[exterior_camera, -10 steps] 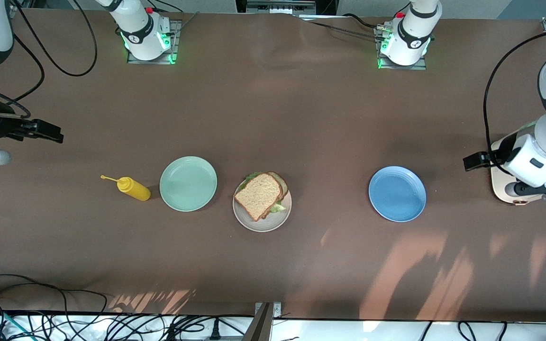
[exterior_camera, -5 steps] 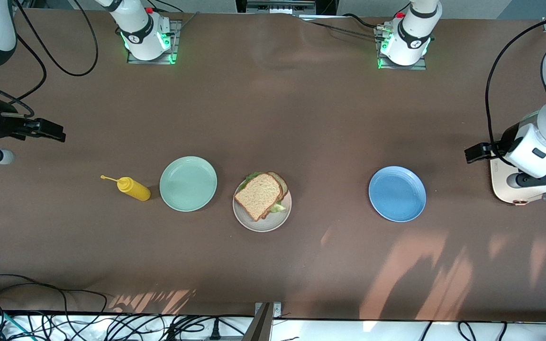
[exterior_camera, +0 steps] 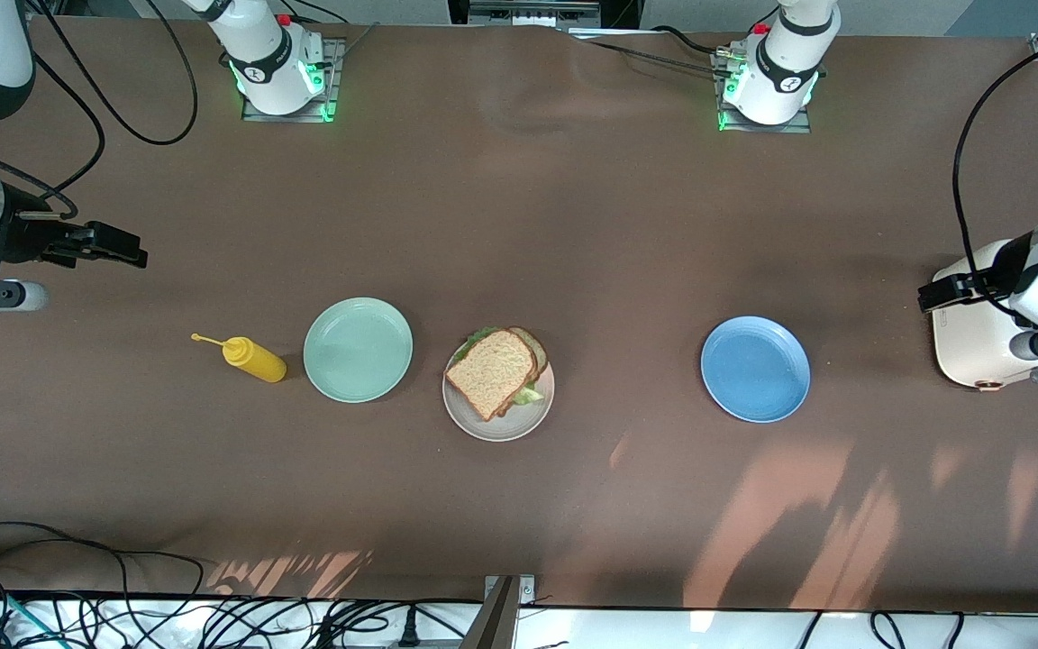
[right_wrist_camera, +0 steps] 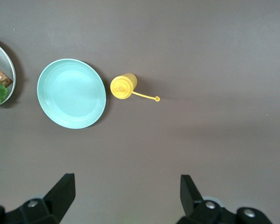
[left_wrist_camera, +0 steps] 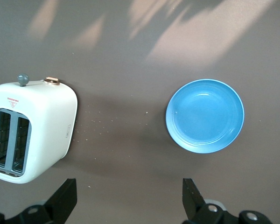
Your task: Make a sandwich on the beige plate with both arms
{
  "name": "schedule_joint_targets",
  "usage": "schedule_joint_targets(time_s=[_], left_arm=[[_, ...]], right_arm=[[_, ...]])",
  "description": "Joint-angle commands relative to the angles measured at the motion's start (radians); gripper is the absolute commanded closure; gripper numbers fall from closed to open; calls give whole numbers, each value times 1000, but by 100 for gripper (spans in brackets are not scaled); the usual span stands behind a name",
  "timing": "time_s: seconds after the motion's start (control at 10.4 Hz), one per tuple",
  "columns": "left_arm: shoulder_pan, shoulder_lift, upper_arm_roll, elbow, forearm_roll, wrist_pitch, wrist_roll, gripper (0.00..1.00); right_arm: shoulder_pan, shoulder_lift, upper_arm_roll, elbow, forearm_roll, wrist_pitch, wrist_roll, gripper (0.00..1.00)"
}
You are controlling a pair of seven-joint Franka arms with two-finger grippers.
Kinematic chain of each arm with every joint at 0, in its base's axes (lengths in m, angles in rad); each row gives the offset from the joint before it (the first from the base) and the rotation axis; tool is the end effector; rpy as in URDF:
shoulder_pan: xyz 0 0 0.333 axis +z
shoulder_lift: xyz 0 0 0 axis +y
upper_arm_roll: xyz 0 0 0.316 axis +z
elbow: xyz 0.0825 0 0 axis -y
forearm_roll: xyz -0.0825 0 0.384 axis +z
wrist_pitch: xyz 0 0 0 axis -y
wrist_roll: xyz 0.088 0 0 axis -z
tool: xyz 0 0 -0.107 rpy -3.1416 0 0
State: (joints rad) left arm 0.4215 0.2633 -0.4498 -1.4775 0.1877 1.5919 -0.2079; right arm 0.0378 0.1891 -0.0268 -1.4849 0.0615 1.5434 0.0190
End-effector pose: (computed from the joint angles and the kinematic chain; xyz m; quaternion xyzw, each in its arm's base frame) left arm 0.6215 0.0328 0.5281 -0.9938 -0.0850 0.0565 0.0435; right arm 0.6041 0.0148 0.5530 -0.9975 0.0051 0.0656 0.0272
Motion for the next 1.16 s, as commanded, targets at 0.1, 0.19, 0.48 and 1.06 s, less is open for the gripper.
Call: schedule_joint_targets(time_s=[0.1, 0.19, 0.48, 1.06], left_arm=[[14, -73, -13, -76, -25, 46, 21, 2], [14, -85, -13, -105, -42, 86, 12, 2], [13, -91, -13, -115, -54, 96, 10, 0], [5, -91, -20, -96, -76, 94, 22, 0]], right_arm=[[-19, -14, -2, -1, 20, -12, -27, 0], [-19, -14, -2, -1, 20, -12, -27, 0], [-19, -14, -12, 0, 12, -12, -37, 0], [-21, -20, -35, 70, 4, -20, -47, 0]])
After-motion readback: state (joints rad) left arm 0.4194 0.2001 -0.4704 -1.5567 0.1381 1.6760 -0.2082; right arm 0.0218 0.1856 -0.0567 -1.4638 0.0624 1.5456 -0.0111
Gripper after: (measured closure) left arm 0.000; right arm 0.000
